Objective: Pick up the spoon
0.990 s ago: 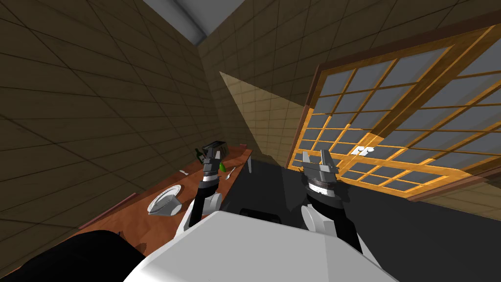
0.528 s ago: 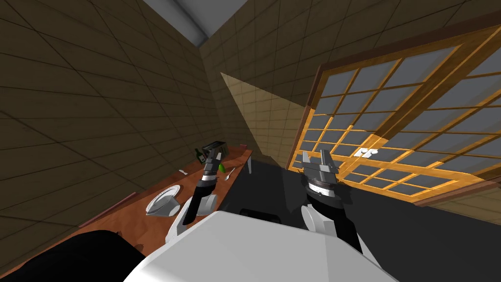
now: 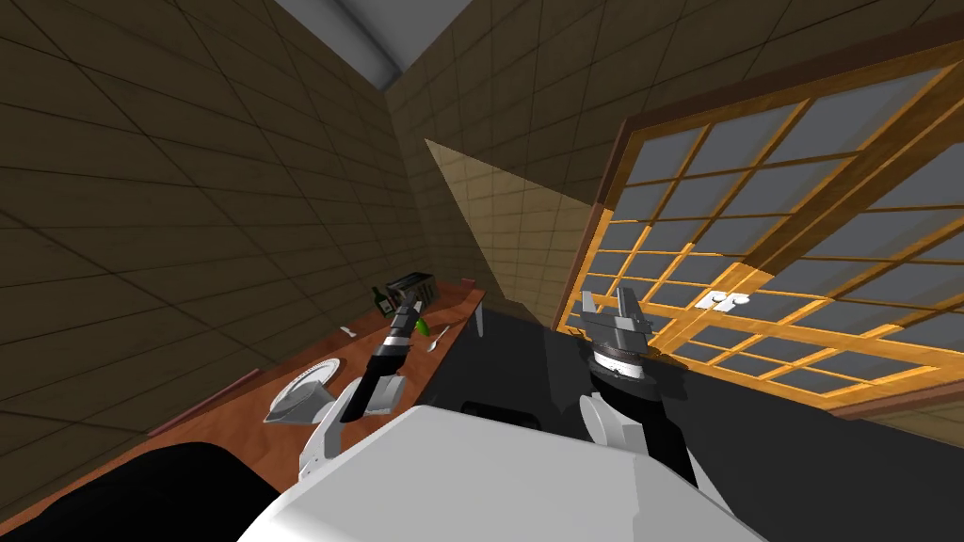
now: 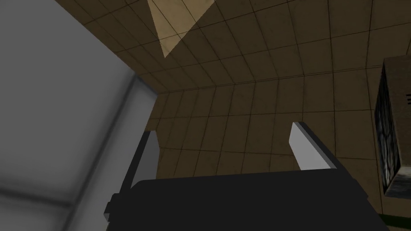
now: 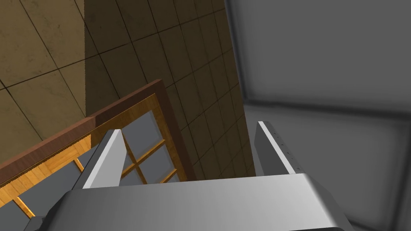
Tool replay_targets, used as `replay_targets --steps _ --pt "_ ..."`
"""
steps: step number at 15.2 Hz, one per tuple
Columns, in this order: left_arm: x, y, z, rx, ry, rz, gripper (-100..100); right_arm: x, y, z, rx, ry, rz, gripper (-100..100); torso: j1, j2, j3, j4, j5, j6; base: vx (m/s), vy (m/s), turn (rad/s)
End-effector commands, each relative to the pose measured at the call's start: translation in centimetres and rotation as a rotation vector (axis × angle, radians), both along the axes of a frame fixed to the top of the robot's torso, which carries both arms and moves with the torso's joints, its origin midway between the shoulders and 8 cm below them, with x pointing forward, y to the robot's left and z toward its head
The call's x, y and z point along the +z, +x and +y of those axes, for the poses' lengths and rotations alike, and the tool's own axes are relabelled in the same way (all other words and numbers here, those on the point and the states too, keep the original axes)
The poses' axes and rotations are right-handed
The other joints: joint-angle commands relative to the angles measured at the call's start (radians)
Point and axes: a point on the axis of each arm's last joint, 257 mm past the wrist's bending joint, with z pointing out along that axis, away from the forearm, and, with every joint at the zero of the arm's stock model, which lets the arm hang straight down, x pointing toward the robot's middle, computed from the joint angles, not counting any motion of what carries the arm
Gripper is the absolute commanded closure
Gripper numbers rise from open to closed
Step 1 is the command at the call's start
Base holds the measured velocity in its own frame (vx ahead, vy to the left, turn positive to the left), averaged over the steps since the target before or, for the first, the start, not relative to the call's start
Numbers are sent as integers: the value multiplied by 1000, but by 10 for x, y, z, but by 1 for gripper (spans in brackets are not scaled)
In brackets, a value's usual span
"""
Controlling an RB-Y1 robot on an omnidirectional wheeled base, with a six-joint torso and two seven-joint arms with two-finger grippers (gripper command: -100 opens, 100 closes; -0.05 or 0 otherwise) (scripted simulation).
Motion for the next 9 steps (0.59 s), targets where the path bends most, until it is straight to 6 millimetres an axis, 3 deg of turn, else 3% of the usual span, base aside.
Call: replay_targets --steps 1,4,6,9 --pt "-5 1 6 11 -1 27 -100 0 0 0 0 0 0 0 0 0 0 0 0 0 54 -41 11" --pt "-31 5 38 62 -6 121 -100 0 0 0 0 0 0 0 1 1 1 0 0 0 75 -49 43" --pt "-35 6 40 68 -11 140 -100 0 0 0 0 0 0 0 0 0 0 0 0 0 80 -49 34" --pt "-63 3 76 133 -31 235 -100 0 0 0 0 0 0 0 1 0 0 0 0 0 89 -52 45"
